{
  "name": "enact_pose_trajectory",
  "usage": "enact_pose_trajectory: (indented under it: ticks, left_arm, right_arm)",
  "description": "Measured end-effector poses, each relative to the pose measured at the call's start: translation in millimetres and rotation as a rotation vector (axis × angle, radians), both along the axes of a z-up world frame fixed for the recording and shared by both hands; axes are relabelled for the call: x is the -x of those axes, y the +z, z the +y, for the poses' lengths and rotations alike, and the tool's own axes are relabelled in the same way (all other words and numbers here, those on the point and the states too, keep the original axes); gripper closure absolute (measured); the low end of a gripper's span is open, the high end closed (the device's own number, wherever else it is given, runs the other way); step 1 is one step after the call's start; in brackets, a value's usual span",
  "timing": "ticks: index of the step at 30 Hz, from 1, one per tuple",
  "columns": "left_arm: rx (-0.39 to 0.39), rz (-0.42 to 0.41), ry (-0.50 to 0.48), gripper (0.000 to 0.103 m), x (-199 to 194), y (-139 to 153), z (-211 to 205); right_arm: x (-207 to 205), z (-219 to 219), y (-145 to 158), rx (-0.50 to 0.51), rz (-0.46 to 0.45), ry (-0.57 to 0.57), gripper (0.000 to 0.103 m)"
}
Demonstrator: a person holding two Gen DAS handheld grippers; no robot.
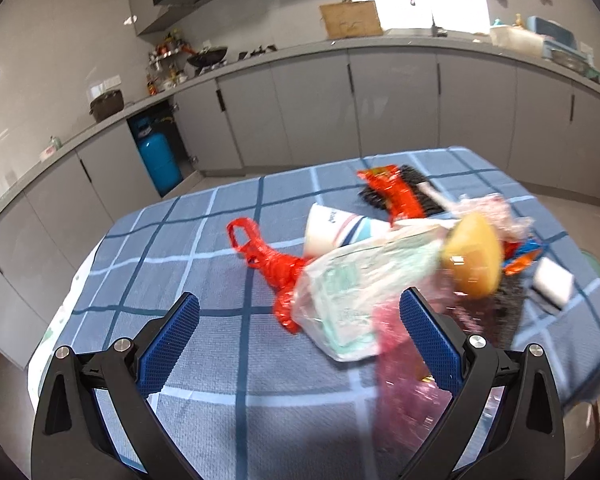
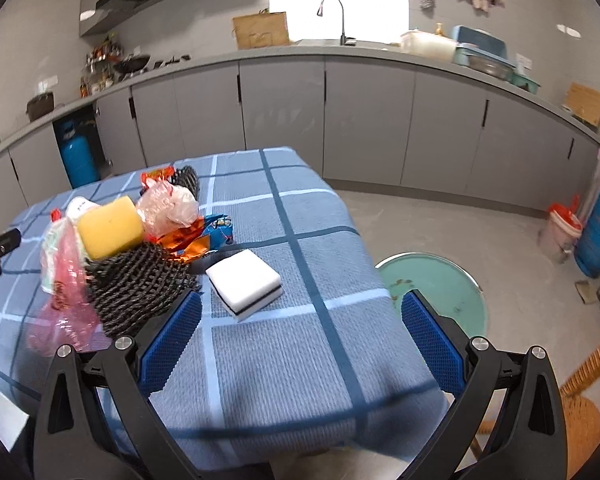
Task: Collect trash
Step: 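Reach the right gripper to the green-yellow sponge and grasp it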
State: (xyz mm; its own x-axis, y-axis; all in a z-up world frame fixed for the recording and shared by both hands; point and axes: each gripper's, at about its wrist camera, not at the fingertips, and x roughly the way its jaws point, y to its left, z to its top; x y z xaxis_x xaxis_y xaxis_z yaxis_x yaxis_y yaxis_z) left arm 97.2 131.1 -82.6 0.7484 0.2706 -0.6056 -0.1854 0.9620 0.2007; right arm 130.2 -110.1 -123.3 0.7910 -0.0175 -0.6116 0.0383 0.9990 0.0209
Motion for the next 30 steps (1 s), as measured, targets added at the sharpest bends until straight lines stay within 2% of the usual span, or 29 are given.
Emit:
enact_pose_trajectory:
  ticks: [10, 12, 16, 17, 18, 19, 20, 21, 22, 30]
  left_arm:
    - [0.026, 0.061, -0.016, 0.007, -46.0, -27.5, 7.8]
    - [0.041, 0.073, -0.032, 0.019, -54.8, -32.6, 5.6]
    - [0.063, 0.083, -0.062, 0.024, -60.1, -38.9, 3.5]
    - [0.067, 0.08, -0.065, 0.036, -59.9, -39.4, 3.0]
    - [0.073, 0.083, -0.079, 0.059, -59.6, -40.8, 1.8]
    - [0.079, 0.092, -0.089, 0.067, -61.4, -42.1, 1.4]
    - [0.09, 0.097, -0.097, 0.068, -62.9, -42.6, 2.3]
    - [0.093, 0.088, -0.108, 0.086, -61.3, -42.4, 1.4]
    - [0.077, 0.081, -0.109, 0.096, -59.9, -41.8, 0.2]
    - [0.096, 0.011, -0.118, 0.101, -43.4, -20.7, 11.3]
  right_arm:
    - [-51.6, 11.0, -23.9, 0.013, 0.052, 0.034, 0.005]
    - [-57.4, 12.5, -25.9, 0.02, 0.057, 0.036, 0.005]
    - [-65.0, 16.6, -27.0, 0.02, 0.068, 0.043, 0.005]
    - [-65.0, 18.7, -24.5, 0.017, 0.061, 0.048, 0.005]
    - [-63.7, 20.7, -21.7, 0.015, 0.052, 0.056, 0.005]
    - [-63.5, 26.5, -17.1, 0.018, 0.035, 0.074, 0.005]
    - [-63.9, 32.4, -13.3, 0.022, 0.026, 0.093, 0.005]
    - [-64.7, 38.9, -9.6, 0.02, 0.019, 0.113, 0.005]
    - [-65.7, 43.5, -7.3, 0.019, 0.014, 0.125, 0.005]
    - [-76.3, 85.4, 11.7, -0.04, 0.008, 0.247, 0.005]
